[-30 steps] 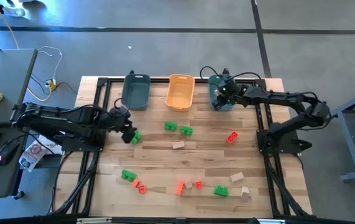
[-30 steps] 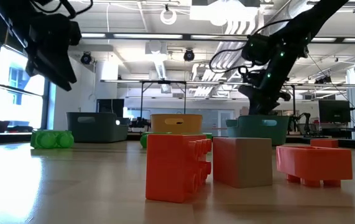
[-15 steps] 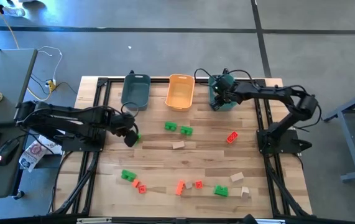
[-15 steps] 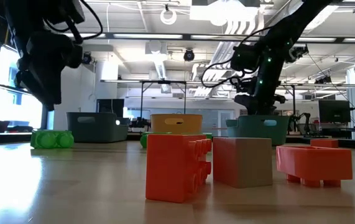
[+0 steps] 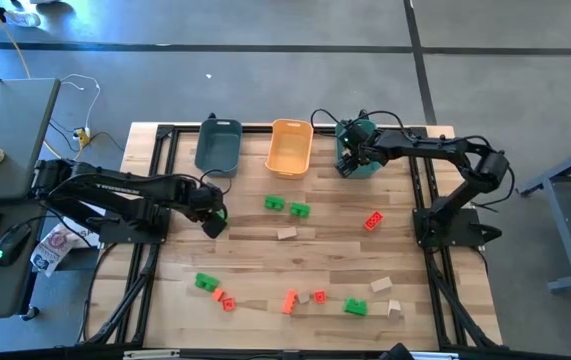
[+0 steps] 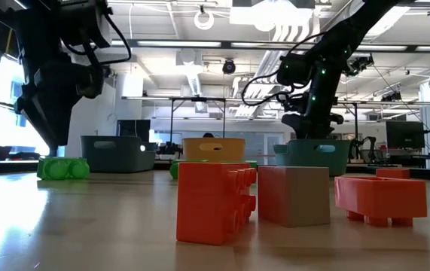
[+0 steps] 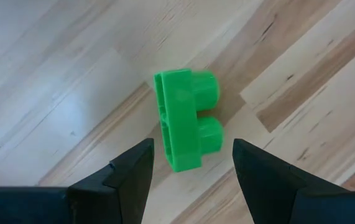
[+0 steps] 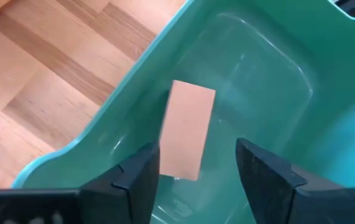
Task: Sort & place blocks by color
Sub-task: Put the green game piece into the blue bin
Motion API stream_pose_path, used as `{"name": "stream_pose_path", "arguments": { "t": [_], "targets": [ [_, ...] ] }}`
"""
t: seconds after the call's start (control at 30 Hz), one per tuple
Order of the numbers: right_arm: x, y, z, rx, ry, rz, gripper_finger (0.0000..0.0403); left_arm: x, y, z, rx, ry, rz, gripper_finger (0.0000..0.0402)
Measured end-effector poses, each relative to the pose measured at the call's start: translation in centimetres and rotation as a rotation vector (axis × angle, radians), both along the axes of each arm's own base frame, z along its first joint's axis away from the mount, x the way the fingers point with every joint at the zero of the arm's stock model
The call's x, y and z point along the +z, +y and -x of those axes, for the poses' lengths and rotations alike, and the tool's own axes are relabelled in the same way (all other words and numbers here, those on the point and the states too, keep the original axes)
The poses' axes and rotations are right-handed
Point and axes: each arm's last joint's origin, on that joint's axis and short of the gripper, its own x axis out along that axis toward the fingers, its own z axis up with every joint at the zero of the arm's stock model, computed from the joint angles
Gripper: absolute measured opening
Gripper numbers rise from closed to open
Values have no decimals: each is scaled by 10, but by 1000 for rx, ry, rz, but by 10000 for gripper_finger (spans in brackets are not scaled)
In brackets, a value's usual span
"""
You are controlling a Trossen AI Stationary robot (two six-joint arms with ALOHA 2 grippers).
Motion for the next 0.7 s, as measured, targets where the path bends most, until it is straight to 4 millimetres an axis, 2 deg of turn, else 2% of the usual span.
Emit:
{"name": "stream_pose_path", "arguments": {
  "t": [0.7],
  "targets": [
    [0, 0, 0, 4, 1, 1, 209, -25, 3, -17, -15, 88, 10, 207]
  ]
}}
